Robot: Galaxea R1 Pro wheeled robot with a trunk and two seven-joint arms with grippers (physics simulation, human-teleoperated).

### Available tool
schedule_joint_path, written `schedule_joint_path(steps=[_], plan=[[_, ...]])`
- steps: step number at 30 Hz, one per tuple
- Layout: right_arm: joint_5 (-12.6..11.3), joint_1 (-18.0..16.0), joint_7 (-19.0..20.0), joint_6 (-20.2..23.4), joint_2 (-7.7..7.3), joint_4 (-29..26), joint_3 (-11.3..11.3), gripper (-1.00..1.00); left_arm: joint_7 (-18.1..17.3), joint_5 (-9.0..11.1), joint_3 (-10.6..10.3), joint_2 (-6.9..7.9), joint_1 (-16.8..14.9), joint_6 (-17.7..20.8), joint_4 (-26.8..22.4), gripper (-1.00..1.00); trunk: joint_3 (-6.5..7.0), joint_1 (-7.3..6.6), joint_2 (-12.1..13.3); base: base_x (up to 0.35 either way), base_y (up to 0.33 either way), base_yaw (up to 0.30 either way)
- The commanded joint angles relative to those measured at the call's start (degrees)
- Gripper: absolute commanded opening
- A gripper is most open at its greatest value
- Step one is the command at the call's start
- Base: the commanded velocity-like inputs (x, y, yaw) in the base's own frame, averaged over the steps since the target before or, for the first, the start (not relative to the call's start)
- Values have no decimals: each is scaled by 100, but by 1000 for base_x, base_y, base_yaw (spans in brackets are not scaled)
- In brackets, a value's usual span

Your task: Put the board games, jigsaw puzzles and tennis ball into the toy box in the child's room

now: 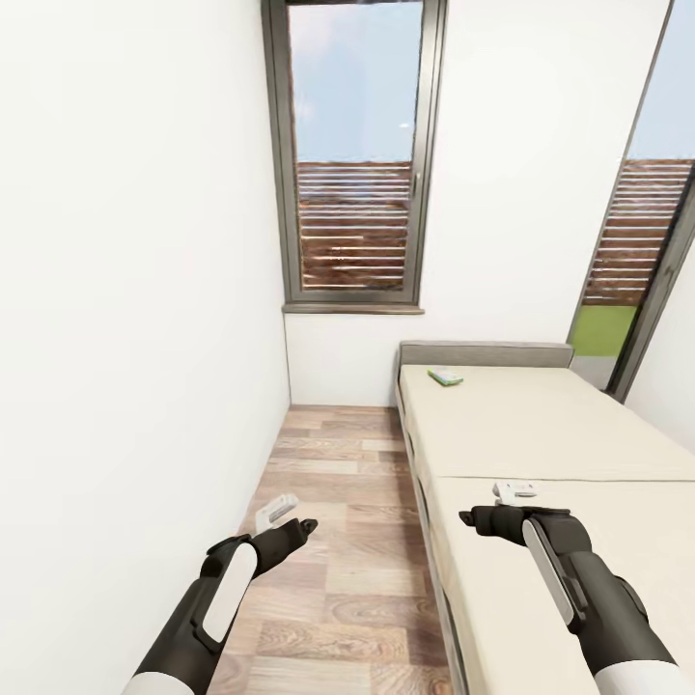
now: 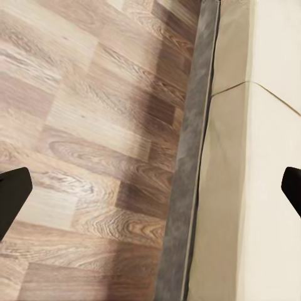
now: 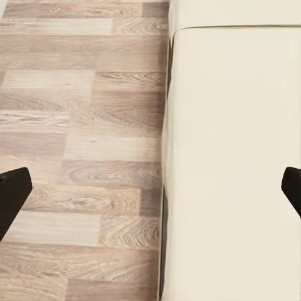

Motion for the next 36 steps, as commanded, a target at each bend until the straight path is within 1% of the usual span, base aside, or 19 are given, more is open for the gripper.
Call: schedule_joint_path(steps=[1, 10, 27, 36], plan=[[-29, -5, 2, 28, 0, -8, -6, 100, 51, 60, -7, 1, -3, 16, -8, 100, -7, 0, -4, 1, 174, 0], [-28, -1, 2, 28, 0, -14, -6, 100, 50, 47, -13, 1, -3, 16, -8, 100, -7, 0, -4, 0, 196, 0], [-31, -2, 2, 34, -1, -15, -6, 100, 49, 43, -23, 1, -3, 16, -8, 100, -7, 0, -4, 2, 30, 0], [-31, -1, 2, 36, -6, -25, -6, 100, 49, 42, -23, 1, -3, 16, -8, 100, -7, 0, -4, 141, 108, 0]])
